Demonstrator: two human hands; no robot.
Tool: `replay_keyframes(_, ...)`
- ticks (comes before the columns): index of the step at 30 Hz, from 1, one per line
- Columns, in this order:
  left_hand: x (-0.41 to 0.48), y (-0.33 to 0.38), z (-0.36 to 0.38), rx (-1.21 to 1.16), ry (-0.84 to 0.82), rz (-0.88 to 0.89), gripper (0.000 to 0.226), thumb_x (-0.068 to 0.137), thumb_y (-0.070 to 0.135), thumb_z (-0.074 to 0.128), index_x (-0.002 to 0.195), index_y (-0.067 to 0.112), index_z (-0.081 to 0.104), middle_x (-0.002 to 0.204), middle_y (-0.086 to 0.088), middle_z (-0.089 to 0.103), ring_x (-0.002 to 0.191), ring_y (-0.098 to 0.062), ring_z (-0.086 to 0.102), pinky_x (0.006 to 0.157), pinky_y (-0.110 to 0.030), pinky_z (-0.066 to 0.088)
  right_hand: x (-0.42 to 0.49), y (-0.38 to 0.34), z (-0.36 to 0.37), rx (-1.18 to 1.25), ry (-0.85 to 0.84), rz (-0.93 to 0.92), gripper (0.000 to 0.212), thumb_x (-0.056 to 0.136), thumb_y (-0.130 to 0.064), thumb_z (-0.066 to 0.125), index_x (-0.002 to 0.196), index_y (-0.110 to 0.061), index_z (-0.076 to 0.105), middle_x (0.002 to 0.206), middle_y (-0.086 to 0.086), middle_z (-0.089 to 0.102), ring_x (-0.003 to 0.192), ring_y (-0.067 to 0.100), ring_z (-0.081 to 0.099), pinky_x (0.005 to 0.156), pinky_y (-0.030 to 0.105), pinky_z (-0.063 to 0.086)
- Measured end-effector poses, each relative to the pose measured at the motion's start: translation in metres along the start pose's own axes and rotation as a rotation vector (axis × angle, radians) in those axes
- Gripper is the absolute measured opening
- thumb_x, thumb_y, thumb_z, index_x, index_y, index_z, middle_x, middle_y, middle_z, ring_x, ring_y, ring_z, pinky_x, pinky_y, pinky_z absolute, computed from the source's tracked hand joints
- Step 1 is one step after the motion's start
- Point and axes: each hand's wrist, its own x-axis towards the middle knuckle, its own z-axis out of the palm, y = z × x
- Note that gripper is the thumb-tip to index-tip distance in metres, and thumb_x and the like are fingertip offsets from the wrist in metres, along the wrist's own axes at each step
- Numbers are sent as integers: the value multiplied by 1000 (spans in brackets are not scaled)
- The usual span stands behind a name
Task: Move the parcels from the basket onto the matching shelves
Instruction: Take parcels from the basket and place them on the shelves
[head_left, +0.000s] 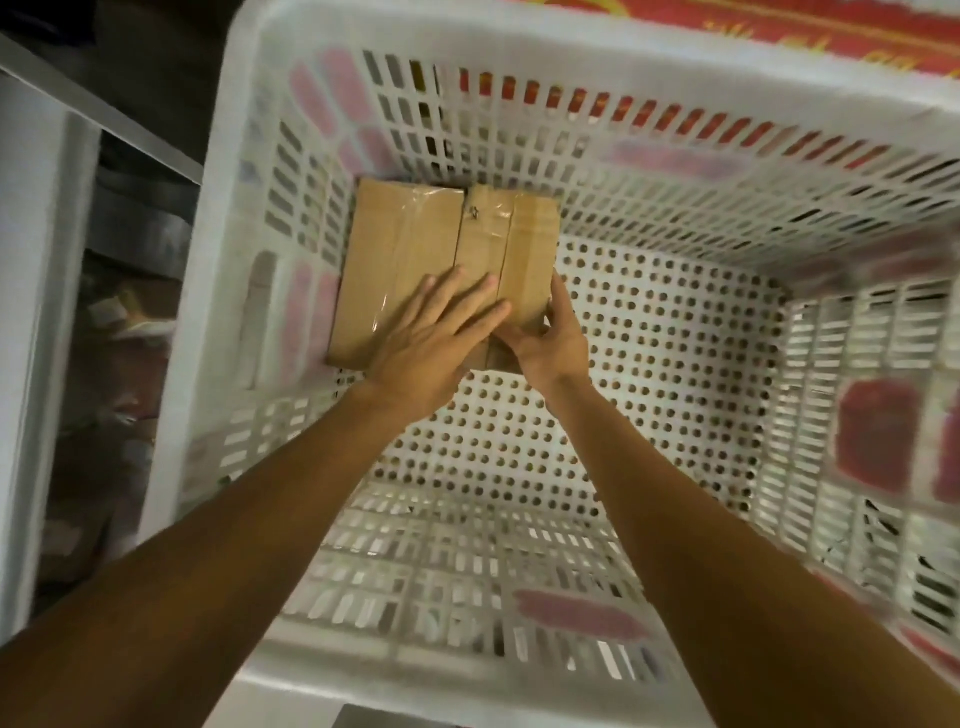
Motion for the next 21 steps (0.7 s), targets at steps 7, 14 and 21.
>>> replay_keyframes(7, -4, 6, -30, -150, -145, -79, 84, 89, 18, 54, 151, 34, 0, 160, 5, -11, 146, -21, -12, 119, -46, 1, -13, -12, -11, -75, -30, 135, 70, 85, -35, 70, 146, -22, 38, 138, 2, 55, 118, 23, 58, 97, 45, 51)
replay_keyframes(14, -44, 11, -136, -308, -274, -105, 68, 95, 25, 51, 150, 38, 12, 157, 13, -16, 146, -18, -1, 115, -44, 19, -105, -74, -51, -117, -75, 51, 73, 90, -32, 66, 150, -21, 27, 152, 9, 35, 130, 25, 45, 88, 26, 45)
replay_keyframes(21, -85, -8, -273, -339, -84, -121, 49, 93, 31, 55, 140, 24, 43, 144, -2, 44, 128, -19, 44, 104, -31, 37, -181, -187, -70, -425, -144, -283, 75, 91, -40, 63, 152, -22, 23, 155, 8, 31, 140, 28, 33, 112, 38, 30)
